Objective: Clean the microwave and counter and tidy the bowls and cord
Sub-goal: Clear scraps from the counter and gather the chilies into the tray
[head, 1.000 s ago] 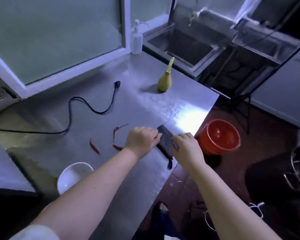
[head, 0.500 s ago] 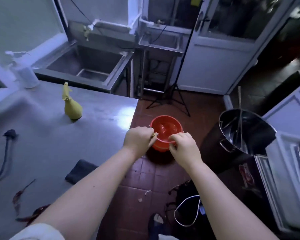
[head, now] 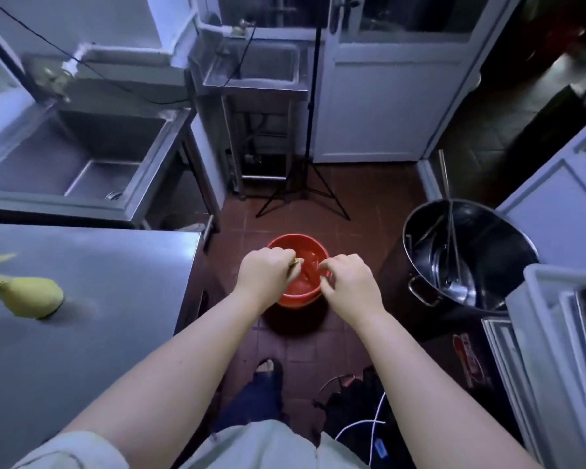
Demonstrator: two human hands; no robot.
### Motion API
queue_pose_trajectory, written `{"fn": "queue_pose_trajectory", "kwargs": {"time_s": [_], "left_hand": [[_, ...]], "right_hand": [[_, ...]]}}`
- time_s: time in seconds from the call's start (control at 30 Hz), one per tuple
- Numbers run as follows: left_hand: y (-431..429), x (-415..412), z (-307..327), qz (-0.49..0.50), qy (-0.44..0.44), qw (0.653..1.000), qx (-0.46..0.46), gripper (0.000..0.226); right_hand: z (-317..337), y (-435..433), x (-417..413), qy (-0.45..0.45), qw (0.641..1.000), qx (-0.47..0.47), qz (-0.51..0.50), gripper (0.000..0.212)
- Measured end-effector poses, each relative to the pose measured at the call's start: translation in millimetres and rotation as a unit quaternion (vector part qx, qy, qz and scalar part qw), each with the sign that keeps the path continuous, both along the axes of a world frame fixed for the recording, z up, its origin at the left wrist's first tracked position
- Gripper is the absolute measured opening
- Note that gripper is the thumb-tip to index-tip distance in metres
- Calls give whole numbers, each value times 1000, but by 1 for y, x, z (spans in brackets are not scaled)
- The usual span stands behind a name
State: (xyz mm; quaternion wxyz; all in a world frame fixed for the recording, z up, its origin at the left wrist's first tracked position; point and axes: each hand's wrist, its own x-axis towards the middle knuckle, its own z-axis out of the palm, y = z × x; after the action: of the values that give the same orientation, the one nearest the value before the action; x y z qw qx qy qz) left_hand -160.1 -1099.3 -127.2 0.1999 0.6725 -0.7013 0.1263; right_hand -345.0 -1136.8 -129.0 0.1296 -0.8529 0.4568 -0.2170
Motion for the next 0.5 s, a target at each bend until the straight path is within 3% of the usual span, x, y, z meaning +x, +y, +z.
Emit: {"fn": "queue_pose_trajectory", "kwargs": {"time_s": [0.27,0.5], "left_hand": [[-130,36,-45,-68,-4,997,46,36],[-244,105,-79,-68,28,992,100,35]], "right_hand": [[-32,-112,31,56,997,18,-46,16],[-52,-227,96,113,990,64,-58,21]]}}
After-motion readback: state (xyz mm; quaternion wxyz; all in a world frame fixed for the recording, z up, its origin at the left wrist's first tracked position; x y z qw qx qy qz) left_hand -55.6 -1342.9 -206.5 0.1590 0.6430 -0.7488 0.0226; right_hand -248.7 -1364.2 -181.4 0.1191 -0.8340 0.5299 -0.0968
